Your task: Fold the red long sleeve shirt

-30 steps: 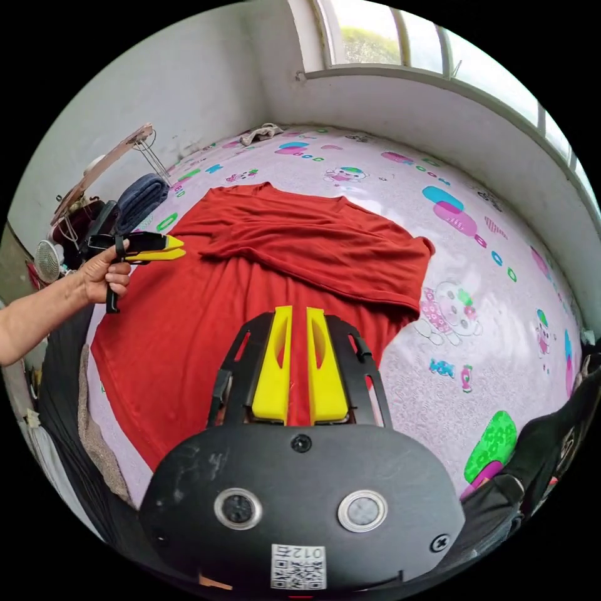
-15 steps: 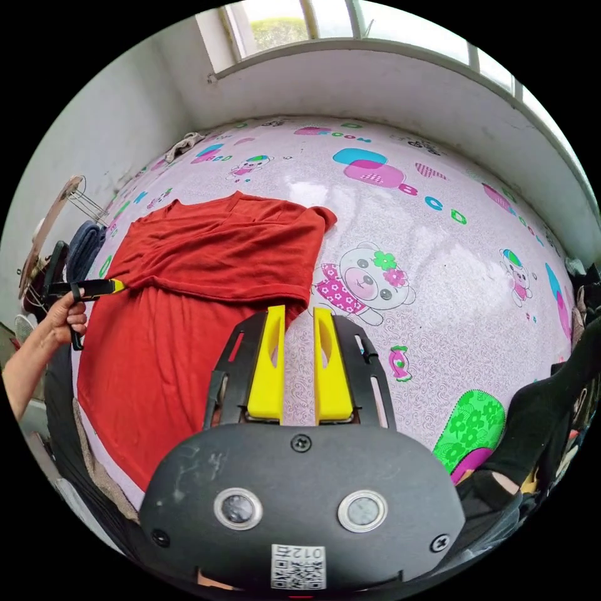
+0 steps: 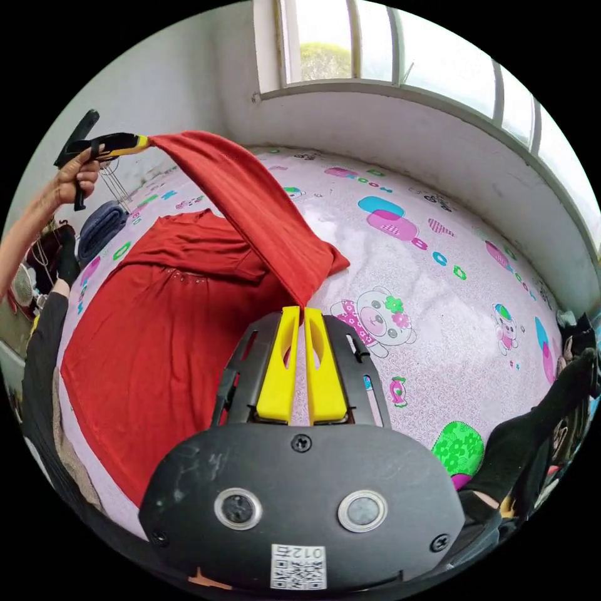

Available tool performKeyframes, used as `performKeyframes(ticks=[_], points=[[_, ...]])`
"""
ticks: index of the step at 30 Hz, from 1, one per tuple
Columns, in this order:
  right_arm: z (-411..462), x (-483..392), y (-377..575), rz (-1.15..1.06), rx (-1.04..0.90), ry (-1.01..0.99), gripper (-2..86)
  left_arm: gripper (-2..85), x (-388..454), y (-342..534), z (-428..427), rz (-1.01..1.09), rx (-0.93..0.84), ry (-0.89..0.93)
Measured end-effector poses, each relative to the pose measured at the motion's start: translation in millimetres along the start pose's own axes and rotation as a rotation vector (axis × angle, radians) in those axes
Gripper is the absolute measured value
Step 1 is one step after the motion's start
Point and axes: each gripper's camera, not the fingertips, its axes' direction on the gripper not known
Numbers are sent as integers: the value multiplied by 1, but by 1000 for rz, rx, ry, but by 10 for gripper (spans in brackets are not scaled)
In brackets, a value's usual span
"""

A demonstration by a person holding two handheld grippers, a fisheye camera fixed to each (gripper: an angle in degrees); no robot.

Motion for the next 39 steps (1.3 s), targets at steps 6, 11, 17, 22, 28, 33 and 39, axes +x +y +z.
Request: performKeyframes(ticks=[6, 11, 17, 22, 28, 33, 39], points=[[27, -12, -12, -172, -138, 117, -5, 7, -69, 93, 74, -256, -255, 1], [6, 17, -54, -176, -125, 146, -8, 7, -81, 124, 79, -358, -211, 49], [-1, 64, -106, -161, -228, 71, -5, 5, -53, 107, 70, -188, -267, -79], [-36, 155, -152, 109, -238, -183, 20, 3, -61, 128, 82, -229, -284, -7], [-22, 319, -222, 717, -131, -566, 68, 5, -56, 127, 77, -185, -298, -10], [25, 378, -280, 897, -151, -640, 80, 6, -47, 124, 72, -141, -325, -35], [62, 411, -334, 826, -215, -564, 25, 3, -50, 128, 65, -143, -320, 4]])
